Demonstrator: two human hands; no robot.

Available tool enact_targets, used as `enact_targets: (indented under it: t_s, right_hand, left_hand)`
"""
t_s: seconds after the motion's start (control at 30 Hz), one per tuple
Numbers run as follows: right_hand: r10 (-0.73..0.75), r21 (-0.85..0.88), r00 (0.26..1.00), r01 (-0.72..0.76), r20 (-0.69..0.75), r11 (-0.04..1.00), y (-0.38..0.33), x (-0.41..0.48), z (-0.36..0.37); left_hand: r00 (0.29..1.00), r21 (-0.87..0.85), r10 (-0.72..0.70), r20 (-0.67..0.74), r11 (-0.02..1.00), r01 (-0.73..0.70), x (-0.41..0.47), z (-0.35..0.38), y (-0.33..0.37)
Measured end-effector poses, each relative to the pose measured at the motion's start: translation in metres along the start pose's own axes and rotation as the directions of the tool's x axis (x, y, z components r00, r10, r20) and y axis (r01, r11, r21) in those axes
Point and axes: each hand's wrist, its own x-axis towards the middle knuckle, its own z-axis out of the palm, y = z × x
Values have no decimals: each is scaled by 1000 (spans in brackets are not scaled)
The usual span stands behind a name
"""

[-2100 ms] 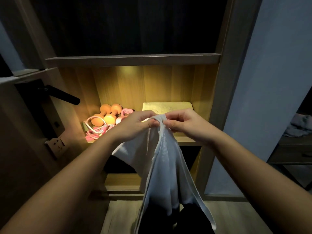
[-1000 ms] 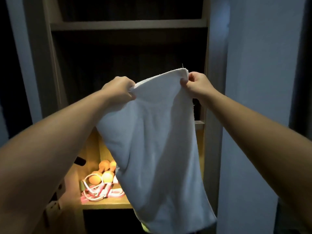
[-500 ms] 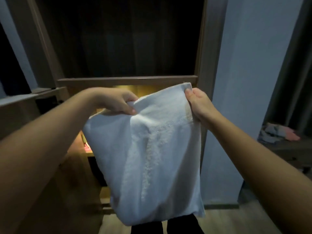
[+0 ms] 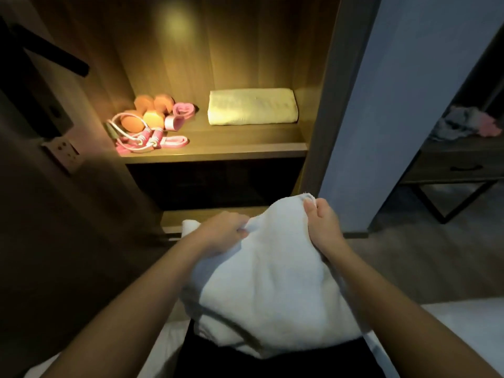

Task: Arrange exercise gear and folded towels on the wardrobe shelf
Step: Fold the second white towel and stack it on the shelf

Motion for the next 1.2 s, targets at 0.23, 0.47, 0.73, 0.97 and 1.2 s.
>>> enact_targets:
  t_s: [0.23,0.47,0.73,0.97,1.2]
  right_hand:
    - [288,-8,954,-289,87,957,43,0,28]
    - [214,72,975,-219,64,973,46,-2,26]
    - [110,56,993,-112,29,992,45,-4,26]
    - [65,40,998,-66,20,997,50,-7,21]
    - [21,41,1000,-21,1,999,53,-17,17]
  left_hand:
    - [977,-305,-213,0,931,203,1,53,-15]
    - [876,-163,-389,-285,920,356,-27,46,-26]
    - [837,47,-302,-456,931,362,-70,13,-11]
    - [956,-64,-33,-292,998,15,-111,-9,16]
    - [929,-356,-319,-186,903,239,-128,37,37]
